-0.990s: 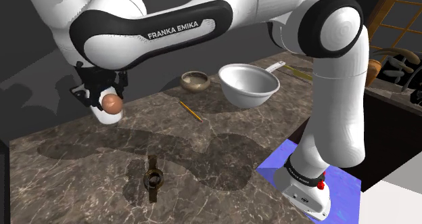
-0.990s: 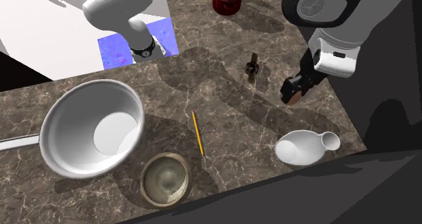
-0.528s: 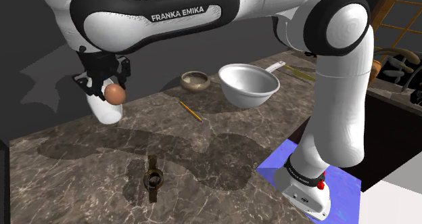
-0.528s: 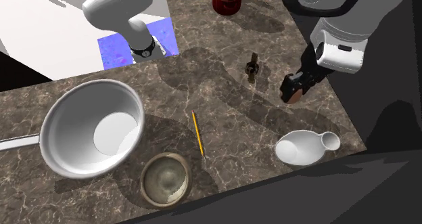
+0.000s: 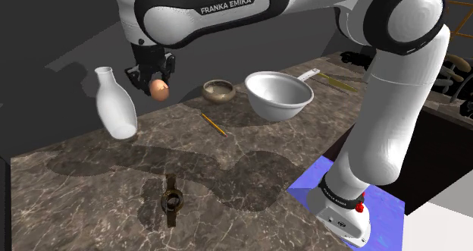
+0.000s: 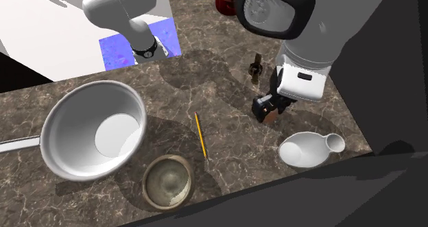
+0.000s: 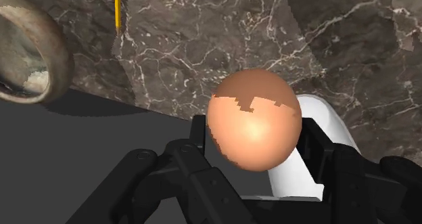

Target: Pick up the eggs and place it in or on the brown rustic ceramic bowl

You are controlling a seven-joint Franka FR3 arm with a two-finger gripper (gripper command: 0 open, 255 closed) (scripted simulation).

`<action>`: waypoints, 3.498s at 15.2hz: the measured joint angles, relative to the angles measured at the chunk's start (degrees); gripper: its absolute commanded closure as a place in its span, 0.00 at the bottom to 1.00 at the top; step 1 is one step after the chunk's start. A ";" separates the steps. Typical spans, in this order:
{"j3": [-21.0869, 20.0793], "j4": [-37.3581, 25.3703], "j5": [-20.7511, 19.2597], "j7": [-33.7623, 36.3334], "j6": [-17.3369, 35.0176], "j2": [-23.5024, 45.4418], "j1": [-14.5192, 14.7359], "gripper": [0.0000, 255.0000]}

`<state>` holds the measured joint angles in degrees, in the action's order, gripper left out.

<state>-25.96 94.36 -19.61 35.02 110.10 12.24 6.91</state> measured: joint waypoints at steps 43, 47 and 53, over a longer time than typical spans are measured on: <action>14.99 15.74 7.94 -35.05 20.13 -3.62 -21.08 1.00; 15.01 15.86 7.88 -35.00 20.37 -3.52 -21.08 1.00; 15.00 15.87 7.88 -35.00 20.39 -3.53 -21.08 0.00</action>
<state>-10.96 110.23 -11.74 0.02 130.50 8.71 -14.17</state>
